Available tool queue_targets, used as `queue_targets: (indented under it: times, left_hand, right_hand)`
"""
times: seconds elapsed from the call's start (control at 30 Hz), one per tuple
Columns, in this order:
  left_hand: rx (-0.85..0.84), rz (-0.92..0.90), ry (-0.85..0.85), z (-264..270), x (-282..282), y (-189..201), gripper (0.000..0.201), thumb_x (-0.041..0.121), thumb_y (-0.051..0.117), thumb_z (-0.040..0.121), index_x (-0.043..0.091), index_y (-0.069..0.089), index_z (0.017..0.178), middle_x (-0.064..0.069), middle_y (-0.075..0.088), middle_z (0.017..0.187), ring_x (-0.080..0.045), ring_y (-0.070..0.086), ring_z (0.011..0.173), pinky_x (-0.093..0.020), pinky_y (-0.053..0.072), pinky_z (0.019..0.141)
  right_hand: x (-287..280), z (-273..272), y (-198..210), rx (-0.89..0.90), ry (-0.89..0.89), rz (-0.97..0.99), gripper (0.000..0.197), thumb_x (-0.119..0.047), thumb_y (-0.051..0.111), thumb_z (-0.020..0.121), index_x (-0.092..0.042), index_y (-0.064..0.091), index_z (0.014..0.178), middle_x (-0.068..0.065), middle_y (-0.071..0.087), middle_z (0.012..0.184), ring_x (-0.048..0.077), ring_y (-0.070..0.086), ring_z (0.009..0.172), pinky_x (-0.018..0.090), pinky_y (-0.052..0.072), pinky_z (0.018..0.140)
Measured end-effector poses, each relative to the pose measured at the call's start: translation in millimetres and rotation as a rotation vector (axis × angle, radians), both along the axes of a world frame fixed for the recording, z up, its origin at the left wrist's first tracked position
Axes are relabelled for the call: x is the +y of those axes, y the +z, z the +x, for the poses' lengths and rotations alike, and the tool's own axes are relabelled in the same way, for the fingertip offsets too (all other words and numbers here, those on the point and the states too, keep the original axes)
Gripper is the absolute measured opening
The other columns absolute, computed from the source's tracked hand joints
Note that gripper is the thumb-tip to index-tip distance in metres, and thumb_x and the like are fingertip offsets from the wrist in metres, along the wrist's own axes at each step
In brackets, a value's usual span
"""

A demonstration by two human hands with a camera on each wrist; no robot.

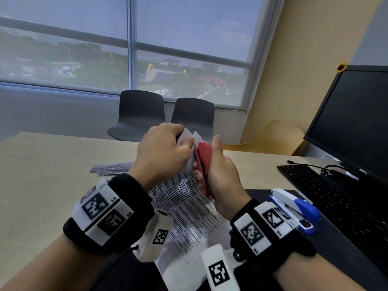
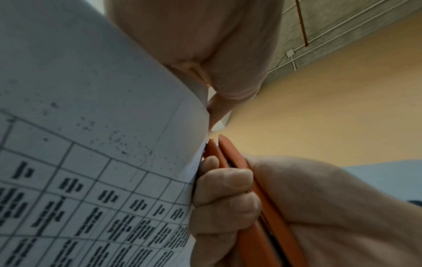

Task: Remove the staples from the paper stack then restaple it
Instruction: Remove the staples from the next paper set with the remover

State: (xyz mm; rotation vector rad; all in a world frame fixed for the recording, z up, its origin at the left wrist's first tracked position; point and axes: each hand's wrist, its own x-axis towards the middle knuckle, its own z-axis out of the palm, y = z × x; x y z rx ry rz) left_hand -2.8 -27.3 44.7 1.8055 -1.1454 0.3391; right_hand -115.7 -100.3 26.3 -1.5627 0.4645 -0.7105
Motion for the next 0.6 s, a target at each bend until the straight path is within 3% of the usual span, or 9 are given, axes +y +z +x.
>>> queue_targets:
  times: [0.1, 0.17, 0.27, 0.3, 0.37, 0.43, 0.5, 0.6]
  left_hand:
    - [-0.002, 0.013, -0.003, 2, 1, -1, 0.031, 0.033, 0.057, 0.089, 0.012, 0.061, 0.067, -0.002, 0.061, 0.061, -0.029, 0.058, 0.066, -0.041, 0.049, 0.058]
    - [0.015, 0.021, -0.043, 2, 4, 0, 0.035, 0.038, 0.055, 0.089, 0.010, 0.063, 0.068, -0.003, 0.062, 0.062, -0.028, 0.059, 0.067, -0.046, 0.052, 0.060]
    - [-0.043, 0.087, -0.108, 6, 11, 5, 0.045, 0.051, 0.054, 0.083, 0.009, 0.060, 0.068, -0.005, 0.059, 0.059, -0.028, 0.057, 0.065, -0.045, 0.047, 0.059]
    - [-0.069, 0.143, -0.124, 8, 14, 7, 0.043, 0.052, 0.055, 0.081, 0.011, 0.060, 0.068, -0.003, 0.059, 0.059, -0.026, 0.056, 0.064, -0.043, 0.046, 0.059]
    - [-0.114, 0.249, -0.138, 12, 18, 9, 0.030, 0.045, 0.057, 0.081, 0.017, 0.065, 0.074, 0.001, 0.060, 0.060, -0.023, 0.058, 0.065, -0.040, 0.049, 0.060]
    - [-0.164, 0.281, -0.104, 14, 20, 8, 0.020, 0.034, 0.061, 0.086, 0.019, 0.066, 0.075, 0.005, 0.056, 0.057, -0.018, 0.055, 0.062, -0.036, 0.044, 0.059]
    - [-0.222, 0.277, -0.050, 10, 17, 7, 0.019, 0.025, 0.062, 0.088, 0.017, 0.061, 0.070, 0.007, 0.049, 0.054, -0.019, 0.050, 0.059, -0.032, 0.034, 0.056]
    - [-0.272, 0.258, -0.006, 1, 13, 7, 0.026, 0.020, 0.061, 0.087, 0.022, 0.049, 0.064, 0.010, 0.045, 0.054, -0.018, 0.045, 0.058, -0.028, 0.025, 0.051]
  right_hand:
    - [-8, 1, -6, 0.044, -0.079, -0.347, 0.070, -0.074, 0.024, 0.090, -0.022, 0.056, 0.057, -0.003, 0.051, 0.053, 0.012, 0.047, 0.050, 0.030, 0.040, 0.053]
    - [-11, 3, -9, 0.032, -0.050, -0.448, 0.061, -0.078, 0.029, 0.087, -0.028, 0.057, 0.065, -0.005, 0.053, 0.056, 0.011, 0.049, 0.055, 0.033, 0.041, 0.059]
    - [-13, 1, -3, -0.022, -0.008, -0.277, 0.052, -0.066, 0.037, 0.094, -0.024, 0.058, 0.071, 0.001, 0.052, 0.060, 0.016, 0.047, 0.057, 0.031, 0.039, 0.056]
    - [-12, -1, 1, -0.029, 0.016, -0.205, 0.053, -0.060, 0.037, 0.097, -0.016, 0.060, 0.078, 0.005, 0.054, 0.064, 0.018, 0.048, 0.059, 0.030, 0.041, 0.058]
    - [-17, -4, 6, 0.014, 0.065, -0.153, 0.062, -0.056, 0.034, 0.100, 0.000, 0.062, 0.094, 0.011, 0.061, 0.075, 0.023, 0.054, 0.068, 0.033, 0.046, 0.064]
    - [-21, -5, 11, 0.076, 0.113, -0.144, 0.068, -0.057, 0.035, 0.100, 0.005, 0.063, 0.105, 0.016, 0.069, 0.085, 0.027, 0.062, 0.075, 0.040, 0.054, 0.075]
    - [-24, -5, 17, 0.110, 0.169, -0.061, 0.065, -0.054, 0.038, 0.101, 0.006, 0.063, 0.103, 0.020, 0.071, 0.089, 0.031, 0.067, 0.079, 0.039, 0.058, 0.083]
    - [-24, -1, 27, 0.095, 0.201, 0.130, 0.051, -0.052, 0.042, 0.100, -0.005, 0.060, 0.090, 0.012, 0.060, 0.074, 0.020, 0.059, 0.062, 0.032, 0.054, 0.071]
